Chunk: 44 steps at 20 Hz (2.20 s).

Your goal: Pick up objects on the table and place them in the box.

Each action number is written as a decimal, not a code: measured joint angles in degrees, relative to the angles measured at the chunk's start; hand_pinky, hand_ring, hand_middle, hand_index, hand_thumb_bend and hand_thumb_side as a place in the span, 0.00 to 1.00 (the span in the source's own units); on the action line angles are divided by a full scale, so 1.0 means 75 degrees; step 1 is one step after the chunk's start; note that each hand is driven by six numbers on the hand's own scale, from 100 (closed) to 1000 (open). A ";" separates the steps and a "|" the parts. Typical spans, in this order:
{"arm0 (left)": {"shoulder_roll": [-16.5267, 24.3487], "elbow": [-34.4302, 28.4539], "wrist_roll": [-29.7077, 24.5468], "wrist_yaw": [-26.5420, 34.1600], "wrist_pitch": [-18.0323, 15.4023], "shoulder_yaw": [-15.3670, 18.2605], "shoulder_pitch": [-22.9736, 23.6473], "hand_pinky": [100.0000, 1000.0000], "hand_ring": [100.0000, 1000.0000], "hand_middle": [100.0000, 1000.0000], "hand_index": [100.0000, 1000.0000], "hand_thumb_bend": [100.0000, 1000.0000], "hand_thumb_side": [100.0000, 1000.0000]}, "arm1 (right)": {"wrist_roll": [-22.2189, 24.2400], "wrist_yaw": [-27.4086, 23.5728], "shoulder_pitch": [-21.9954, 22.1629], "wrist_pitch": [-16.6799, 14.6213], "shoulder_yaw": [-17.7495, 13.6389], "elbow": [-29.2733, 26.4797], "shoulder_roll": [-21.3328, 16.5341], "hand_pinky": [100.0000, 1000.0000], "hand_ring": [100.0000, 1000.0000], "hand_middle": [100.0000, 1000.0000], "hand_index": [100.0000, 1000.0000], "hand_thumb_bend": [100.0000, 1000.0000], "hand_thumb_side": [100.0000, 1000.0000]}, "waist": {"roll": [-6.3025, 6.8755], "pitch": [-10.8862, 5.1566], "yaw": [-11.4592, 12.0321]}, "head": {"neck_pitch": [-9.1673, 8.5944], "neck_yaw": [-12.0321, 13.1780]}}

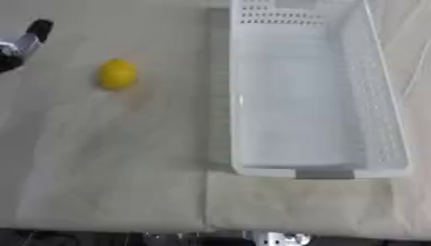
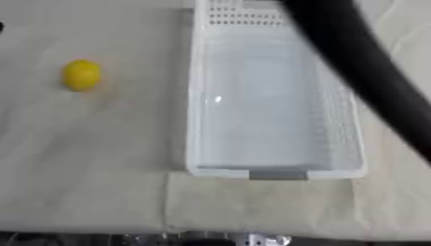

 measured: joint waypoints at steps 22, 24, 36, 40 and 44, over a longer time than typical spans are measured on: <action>-0.1130 0.0457 -0.0529 0.1786 -0.0425 -0.1479 -0.0359 0.18 0.47 0.51 0.69 0.38 0.48 | -0.0025 0.0051 -0.0015 -0.0047 0.0000 0.0000 -0.0062 0.46 0.58 0.64 0.68 0.00 0.91 | 0.0010 0.0026 -0.0017 | -0.0033 0.0112; -0.1127 0.0307 -0.0552 0.1913 -0.0409 -0.1553 -0.0142 0.18 0.47 0.52 0.69 0.38 0.48 | -0.0026 0.0036 -0.0034 -0.0047 0.0000 0.0000 -0.0062 0.46 0.58 0.64 0.68 0.00 0.91 | 0.0034 0.0026 -0.0015 | -0.0032 0.0111; -0.1085 0.0884 -0.0362 0.0512 -0.1118 -0.1811 0.0140 0.21 0.47 0.51 0.68 0.47 0.40 | -0.0051 -0.0008 -0.0046 -0.0088 0.0000 0.0000 -0.0068 0.46 0.58 0.64 0.68 0.00 0.91 | 0.0100 0.0051 -0.0063 | -0.0031 0.0101; -0.1070 0.1106 -0.0174 -0.0104 -0.1363 -0.1766 0.0020 0.22 0.48 0.52 0.68 0.50 0.37 | -0.0056 -0.0008 -0.0051 -0.0086 0.0000 0.0000 -0.0070 0.46 0.58 0.64 0.68 0.00 0.91 | 0.0131 0.0058 -0.0071 | -0.0030 0.0099; -0.0941 0.1294 -0.0104 -0.0735 -0.1468 -0.1714 -0.0070 0.24 0.49 0.53 0.68 0.55 0.33 | -0.0059 -0.0008 -0.0074 -0.0083 0.0000 0.0000 -0.0123 0.46 0.58 0.64 0.68 0.00 0.91 | 0.0138 0.0094 -0.0084 | -0.0030 0.0097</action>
